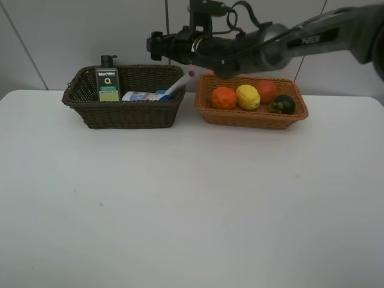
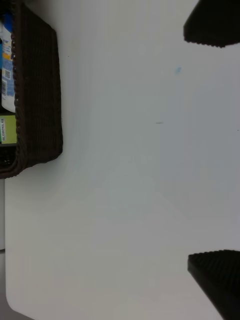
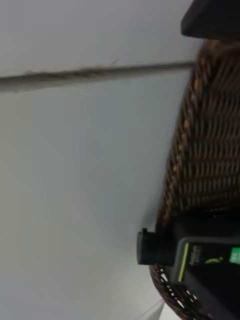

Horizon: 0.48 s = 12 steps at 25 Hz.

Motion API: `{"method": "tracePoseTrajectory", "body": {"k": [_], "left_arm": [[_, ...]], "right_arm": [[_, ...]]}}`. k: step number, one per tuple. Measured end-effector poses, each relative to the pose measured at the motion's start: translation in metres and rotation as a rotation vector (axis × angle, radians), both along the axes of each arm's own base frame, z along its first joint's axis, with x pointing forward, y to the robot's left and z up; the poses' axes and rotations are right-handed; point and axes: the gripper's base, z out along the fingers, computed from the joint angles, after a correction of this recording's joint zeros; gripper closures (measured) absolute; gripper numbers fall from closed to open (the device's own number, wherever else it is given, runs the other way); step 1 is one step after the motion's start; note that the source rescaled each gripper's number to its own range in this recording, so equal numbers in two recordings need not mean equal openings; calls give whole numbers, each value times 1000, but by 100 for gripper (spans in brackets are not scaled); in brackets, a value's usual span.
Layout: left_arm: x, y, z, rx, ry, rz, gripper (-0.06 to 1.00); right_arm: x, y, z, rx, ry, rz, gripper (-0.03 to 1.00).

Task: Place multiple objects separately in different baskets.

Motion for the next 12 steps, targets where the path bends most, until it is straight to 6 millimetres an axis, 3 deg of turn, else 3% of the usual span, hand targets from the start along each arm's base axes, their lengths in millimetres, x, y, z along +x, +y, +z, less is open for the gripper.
{"method": "tracePoseTrajectory", "body": {"k": [4, 6, 10, 12], "left_arm": [[0, 0, 0, 0, 0, 0, -6], [0, 0, 0, 0, 0, 0, -6], [0, 0, 0, 0, 0, 0, -6], [0, 0, 0, 0, 0, 0, -6]], "right_arm": [[5, -53, 50, -116, 61, -90, -3], [11, -95, 65, -166, 132, -172, -3], [15, -178, 75, -228, 304, -345, -3], [13, -209, 76, -249, 384, -410, -3]]}}
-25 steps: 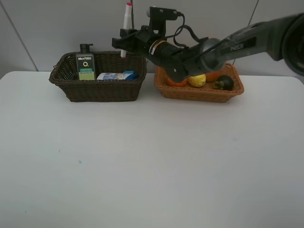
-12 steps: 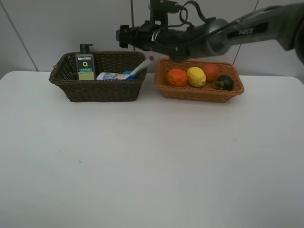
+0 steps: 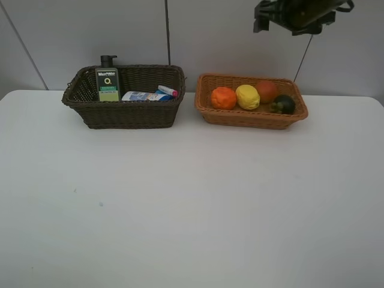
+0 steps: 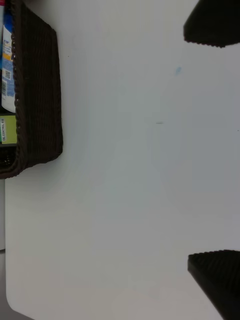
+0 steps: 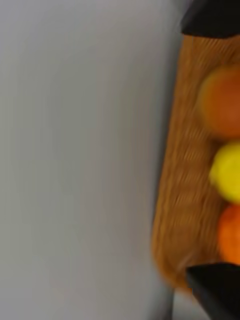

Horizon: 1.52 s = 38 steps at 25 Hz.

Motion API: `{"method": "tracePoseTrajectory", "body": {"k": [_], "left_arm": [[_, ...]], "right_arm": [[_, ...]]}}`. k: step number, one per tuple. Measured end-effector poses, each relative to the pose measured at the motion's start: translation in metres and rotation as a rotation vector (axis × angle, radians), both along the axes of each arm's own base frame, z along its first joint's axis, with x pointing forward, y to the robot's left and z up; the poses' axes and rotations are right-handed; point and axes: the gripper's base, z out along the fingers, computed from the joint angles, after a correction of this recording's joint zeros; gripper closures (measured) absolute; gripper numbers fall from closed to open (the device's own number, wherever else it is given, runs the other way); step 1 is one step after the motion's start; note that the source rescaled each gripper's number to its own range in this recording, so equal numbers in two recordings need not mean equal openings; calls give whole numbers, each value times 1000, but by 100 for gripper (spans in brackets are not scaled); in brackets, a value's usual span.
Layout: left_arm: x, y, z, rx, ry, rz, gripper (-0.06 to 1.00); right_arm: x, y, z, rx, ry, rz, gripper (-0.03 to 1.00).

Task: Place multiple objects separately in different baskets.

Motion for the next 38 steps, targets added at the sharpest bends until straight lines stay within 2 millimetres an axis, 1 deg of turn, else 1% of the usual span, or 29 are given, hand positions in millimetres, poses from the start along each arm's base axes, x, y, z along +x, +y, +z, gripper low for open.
{"method": "tracePoseTrajectory", "body": {"k": [1, 4, 7, 8, 11, 13, 14, 15, 17, 21, 24, 28, 32, 35, 38], "left_arm": [[0, 0, 0, 0, 0, 0, -6], [0, 0, 0, 0, 0, 0, -6], [0, 0, 0, 0, 0, 0, -6], [0, 0, 0, 1, 0, 0, -6], [0, 0, 0, 1, 0, 0, -6], [0, 0, 0, 1, 0, 0, -6], [0, 0, 0, 1, 0, 0, -6], [0, 0, 0, 1, 0, 0, -6], [0, 0, 0, 1, 0, 0, -6], [0, 0, 0, 1, 0, 0, -6], [0, 0, 0, 1, 0, 0, -6], [0, 0, 0, 1, 0, 0, -6], [0, 0, 0, 1, 0, 0, -6], [0, 0, 0, 1, 0, 0, -6], [0, 0, 0, 1, 0, 0, -6]], "right_arm": [[-2, -14, 1, -6, 26, -31, -3], [-12, -41, 5, -39, 127, -77, -3], [-33, -51, 9, -52, 183, -93, -3], [-44, -53, 10, -51, 198, -98, -3], [-83, -56, 10, -45, 242, -111, -3], [-116, -58, 7, -34, 273, -127, -3], [-132, -58, 10, -28, 271, -133, -3], [-147, -59, 7, -27, 282, -136, -3], [-183, -61, 10, -21, 267, -139, -3], [-246, -63, 10, 6, 213, -142, -3], [-289, -65, 11, 30, 141, -151, -3], [-340, -68, 19, 57, -6, -156, -3], [-384, -71, 25, 65, -142, -160, -3], [-412, -73, 26, 70, -211, -164, -3], [-436, -75, 24, 79, -269, -167, -3]]}}
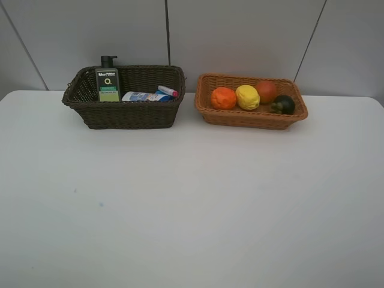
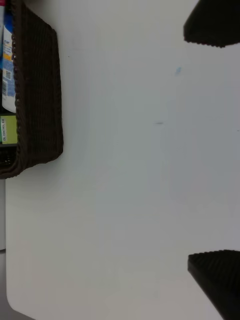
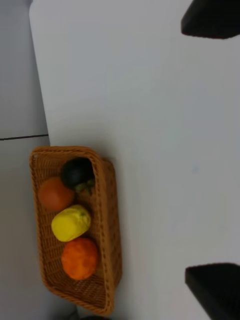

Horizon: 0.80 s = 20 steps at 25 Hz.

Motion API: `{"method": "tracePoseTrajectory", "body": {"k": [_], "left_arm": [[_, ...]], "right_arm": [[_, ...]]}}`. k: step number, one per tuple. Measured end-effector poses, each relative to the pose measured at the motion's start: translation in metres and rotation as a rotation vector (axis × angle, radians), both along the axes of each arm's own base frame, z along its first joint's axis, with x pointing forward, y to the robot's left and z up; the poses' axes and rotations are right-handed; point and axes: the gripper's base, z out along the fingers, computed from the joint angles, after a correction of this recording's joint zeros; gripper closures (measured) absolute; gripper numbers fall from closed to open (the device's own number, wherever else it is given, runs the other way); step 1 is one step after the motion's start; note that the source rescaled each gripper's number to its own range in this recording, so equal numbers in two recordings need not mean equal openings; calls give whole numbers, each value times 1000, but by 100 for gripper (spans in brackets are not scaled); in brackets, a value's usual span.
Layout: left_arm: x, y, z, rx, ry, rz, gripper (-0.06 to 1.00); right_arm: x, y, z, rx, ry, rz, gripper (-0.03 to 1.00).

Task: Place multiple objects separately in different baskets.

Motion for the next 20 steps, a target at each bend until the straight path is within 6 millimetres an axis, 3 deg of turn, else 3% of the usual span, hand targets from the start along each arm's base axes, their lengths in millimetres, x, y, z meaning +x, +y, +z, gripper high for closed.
{"method": "tracePoseTrajectory", "body": {"k": [6, 14, 20], "left_arm": [[0, 0, 0, 0, 0, 0, -6], [0, 0, 0, 0, 0, 0, -6], [0, 0, 0, 0, 0, 0, -6]], "right_arm": [[-30, -2, -8, 7, -57, -6, -3], [-24, 0, -27, 1, 34, 19, -3], [-23, 1, -28, 0, 31, 21, -3]]}}
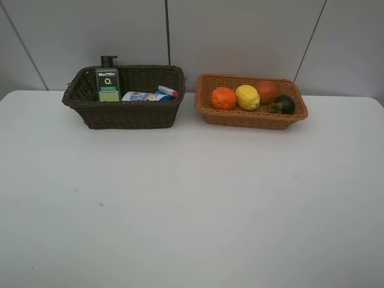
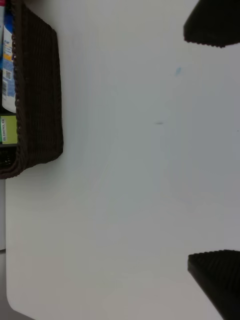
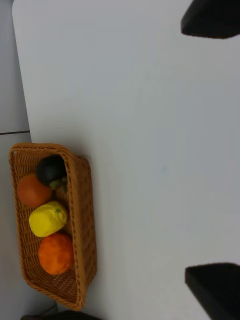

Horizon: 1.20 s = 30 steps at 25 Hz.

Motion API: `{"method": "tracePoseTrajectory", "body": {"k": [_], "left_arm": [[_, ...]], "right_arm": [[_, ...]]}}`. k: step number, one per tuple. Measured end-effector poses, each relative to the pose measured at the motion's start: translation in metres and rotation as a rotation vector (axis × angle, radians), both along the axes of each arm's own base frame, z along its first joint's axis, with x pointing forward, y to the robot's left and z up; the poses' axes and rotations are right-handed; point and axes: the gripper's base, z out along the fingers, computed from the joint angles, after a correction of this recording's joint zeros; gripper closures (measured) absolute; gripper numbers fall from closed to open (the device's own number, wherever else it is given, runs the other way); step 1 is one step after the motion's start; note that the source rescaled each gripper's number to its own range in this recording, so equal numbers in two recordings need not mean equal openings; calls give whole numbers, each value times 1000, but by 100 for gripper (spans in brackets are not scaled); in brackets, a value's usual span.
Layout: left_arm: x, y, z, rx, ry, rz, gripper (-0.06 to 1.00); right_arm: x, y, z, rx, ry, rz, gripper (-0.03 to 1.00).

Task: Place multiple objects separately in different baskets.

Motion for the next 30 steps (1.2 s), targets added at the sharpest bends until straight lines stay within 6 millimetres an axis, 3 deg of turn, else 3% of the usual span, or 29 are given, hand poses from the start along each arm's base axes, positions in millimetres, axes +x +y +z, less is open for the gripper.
{"method": "tracePoseTrajectory", "body": {"k": [20, 30], "left_arm": [[0, 0, 0, 0, 0, 0, -6], [0, 0, 0, 0, 0, 0, -6]], "right_arm": [[0, 0, 1, -2, -7, 1, -3], [0, 1, 1, -2, -7, -141, -3]]}}
